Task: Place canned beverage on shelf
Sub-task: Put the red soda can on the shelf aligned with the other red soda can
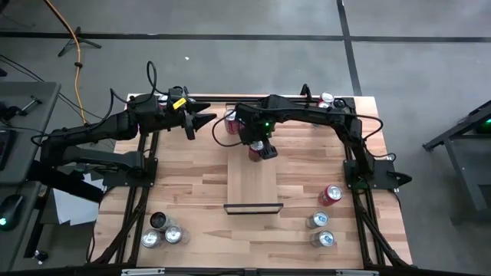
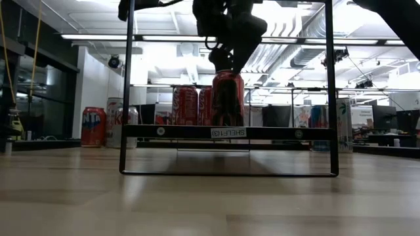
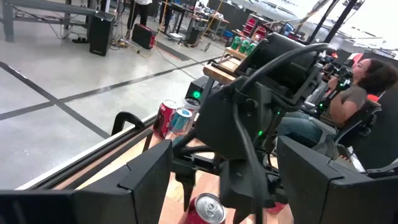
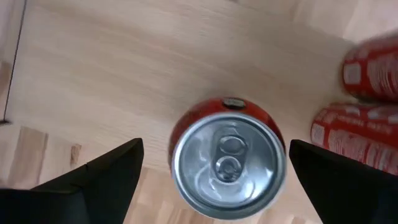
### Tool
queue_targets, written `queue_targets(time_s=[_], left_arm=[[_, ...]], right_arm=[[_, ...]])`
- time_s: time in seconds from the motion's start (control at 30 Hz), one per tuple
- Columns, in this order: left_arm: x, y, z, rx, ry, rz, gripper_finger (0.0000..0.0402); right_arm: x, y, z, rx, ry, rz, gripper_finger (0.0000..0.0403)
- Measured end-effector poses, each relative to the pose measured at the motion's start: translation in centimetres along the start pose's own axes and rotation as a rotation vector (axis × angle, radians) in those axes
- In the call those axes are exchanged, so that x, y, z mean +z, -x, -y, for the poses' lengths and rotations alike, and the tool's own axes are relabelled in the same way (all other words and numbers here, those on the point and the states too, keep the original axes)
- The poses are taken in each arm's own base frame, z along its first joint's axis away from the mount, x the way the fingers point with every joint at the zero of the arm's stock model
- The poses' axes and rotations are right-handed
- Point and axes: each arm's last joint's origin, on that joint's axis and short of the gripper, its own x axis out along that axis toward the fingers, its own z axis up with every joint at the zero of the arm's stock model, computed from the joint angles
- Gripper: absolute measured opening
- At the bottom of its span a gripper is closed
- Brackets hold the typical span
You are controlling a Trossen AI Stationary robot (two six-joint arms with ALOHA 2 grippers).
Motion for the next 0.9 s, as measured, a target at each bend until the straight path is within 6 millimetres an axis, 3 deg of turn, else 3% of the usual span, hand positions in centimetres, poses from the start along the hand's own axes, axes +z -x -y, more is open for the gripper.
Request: queue_targets(time_s=[0.3,0.9], left_arm=[[0.0,0.0,0.0,0.000,0.000,0.000,0.0239],[0.0,0.0,0.0,0.000,0.000,-0.001,0.0239]], right_arm=[[0.8,-0.2,-1.0,-0.002,0.297,0.017,0.0388],[0.8,-0.2,-0.9,-0.060,0.463,-0.037,0.0387]])
